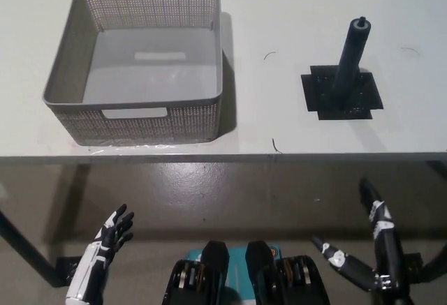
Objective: Use the right hand to pick up a electric screw driver and put it into a container on the left side
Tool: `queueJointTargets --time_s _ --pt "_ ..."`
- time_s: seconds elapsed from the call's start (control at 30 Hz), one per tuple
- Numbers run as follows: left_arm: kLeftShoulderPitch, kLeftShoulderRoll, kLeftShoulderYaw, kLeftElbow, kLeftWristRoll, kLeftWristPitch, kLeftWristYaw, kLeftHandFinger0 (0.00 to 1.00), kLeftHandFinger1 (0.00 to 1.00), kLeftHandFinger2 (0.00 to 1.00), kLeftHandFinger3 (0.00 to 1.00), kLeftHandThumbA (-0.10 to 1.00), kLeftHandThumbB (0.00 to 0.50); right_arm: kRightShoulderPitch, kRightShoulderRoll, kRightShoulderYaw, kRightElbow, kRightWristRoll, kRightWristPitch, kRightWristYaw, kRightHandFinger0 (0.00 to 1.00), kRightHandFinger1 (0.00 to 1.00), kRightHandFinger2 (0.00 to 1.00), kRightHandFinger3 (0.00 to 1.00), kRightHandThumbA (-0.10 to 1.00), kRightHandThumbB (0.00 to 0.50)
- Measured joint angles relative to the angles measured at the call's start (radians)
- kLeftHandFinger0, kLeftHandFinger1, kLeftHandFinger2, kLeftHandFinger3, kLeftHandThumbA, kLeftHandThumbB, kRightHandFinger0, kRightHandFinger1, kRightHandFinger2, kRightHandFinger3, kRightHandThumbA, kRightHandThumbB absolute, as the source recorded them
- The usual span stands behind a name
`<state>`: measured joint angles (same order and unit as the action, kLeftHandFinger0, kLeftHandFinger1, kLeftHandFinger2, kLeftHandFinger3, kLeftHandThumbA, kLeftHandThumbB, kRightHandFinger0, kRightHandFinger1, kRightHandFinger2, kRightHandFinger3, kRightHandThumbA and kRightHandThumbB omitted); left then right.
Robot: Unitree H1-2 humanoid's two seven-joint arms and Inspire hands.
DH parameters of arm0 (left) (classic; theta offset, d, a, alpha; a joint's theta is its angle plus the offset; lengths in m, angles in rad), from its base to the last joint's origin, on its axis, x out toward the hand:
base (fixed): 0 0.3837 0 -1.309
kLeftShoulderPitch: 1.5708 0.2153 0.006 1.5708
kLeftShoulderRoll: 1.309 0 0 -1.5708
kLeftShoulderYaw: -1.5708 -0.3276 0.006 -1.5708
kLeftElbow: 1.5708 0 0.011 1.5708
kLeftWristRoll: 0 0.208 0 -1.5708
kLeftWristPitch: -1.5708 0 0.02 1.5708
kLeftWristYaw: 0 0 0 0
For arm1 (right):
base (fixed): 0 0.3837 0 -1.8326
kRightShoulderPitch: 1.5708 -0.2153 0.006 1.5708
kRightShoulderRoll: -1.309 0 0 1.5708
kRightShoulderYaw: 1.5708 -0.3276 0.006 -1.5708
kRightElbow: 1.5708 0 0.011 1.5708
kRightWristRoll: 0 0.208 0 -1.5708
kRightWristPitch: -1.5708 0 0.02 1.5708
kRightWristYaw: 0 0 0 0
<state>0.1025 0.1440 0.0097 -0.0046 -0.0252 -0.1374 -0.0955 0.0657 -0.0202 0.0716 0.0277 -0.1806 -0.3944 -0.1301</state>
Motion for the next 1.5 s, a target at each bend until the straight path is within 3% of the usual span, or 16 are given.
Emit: queueJointTargets --time_s 0.4,0.63,0.7,0.8,0.93,1.17,1.23,1.37,1.5 --pt "0.026 -0.001 -0.012 -0.052 -0.006 -0.003 -0.009 1.0 1.0 1.0 1.0 1.0 0.0 -0.066 -0.036 -0.079 -0.093 0.015 -0.005 -0.008 1.0 1.0 1.0 1.0 1.0 0.344" --pt "0.03 -0.001 -0.016 -0.06 -0.01 -0.003 -0.018 1.0 1.0 1.0 1.0 1.0 0.002 -0.176 -0.05 -0.132 -0.082 0.058 0.022 -0.007 1.0 1.0 1.0 1.0 1.0 0.292" --pt "0.03 -0.001 -0.016 -0.06 -0.01 -0.003 -0.02 1.0 1.0 1.0 1.0 1.0 0.002 -0.209 -0.058 -0.147 -0.076 0.072 0.043 -0.006 1.0 1.0 1.0 1.0 1.0 0.337" --pt "0.03 -0.001 -0.017 -0.06 -0.01 -0.003 -0.022 1.0 1.0 1.0 1.0 1.0 0.005 -0.248 -0.066 -0.163 -0.063 0.095 0.079 -0.001 1.0 1.0 1.0 1.0 1.0 0.359" --pt "0.03 -0.001 -0.016 -0.06 -0.01 -0.003 -0.022 1.0 1.0 1.0 1.0 1.0 0.0 -0.307 -0.085 -0.18 -0.025 0.125 0.13 0.01 1.0 1.0 1.0 1.0 1.0 0.348" --pt "0.03 -0.001 -0.016 -0.06 -0.01 -0.003 -0.022 1.0 1.0 1.0 1.0 1.0 0.0 -0.417 -0.094 -0.208 0.086 0.184 0.206 0.021 1.0 1.0 1.0 1.0 1.0 0.407" --pt "0.03 -0.001 -0.016 -0.06 -0.009 -0.004 -0.022 1.0 1.0 1.0 1.0 1.0 0.0 -0.465 -0.098 -0.211 0.145 0.196 0.227 0.026 1.0 1.0 1.0 1.0 1.0 0.364" --pt "0.029 -0.001 -0.016 -0.058 -0.01 -0.005 -0.022 1.0 1.0 1.0 1.0 1.0 0.007 -0.534 -0.107 -0.212 0.245 0.202 0.247 0.03 1.0 1.0 1.0 1.0 1.0 0.361" --pt "0.028 -0.001 -0.015 -0.058 -0.011 -0.005 -0.022 1.0 1.0 1.0 1.0 1.0 0.004 -0.598 -0.113 -0.219 0.364 0.211 0.256 0.03 1.0 1.0 1.0 1.0 1.0 0.419"
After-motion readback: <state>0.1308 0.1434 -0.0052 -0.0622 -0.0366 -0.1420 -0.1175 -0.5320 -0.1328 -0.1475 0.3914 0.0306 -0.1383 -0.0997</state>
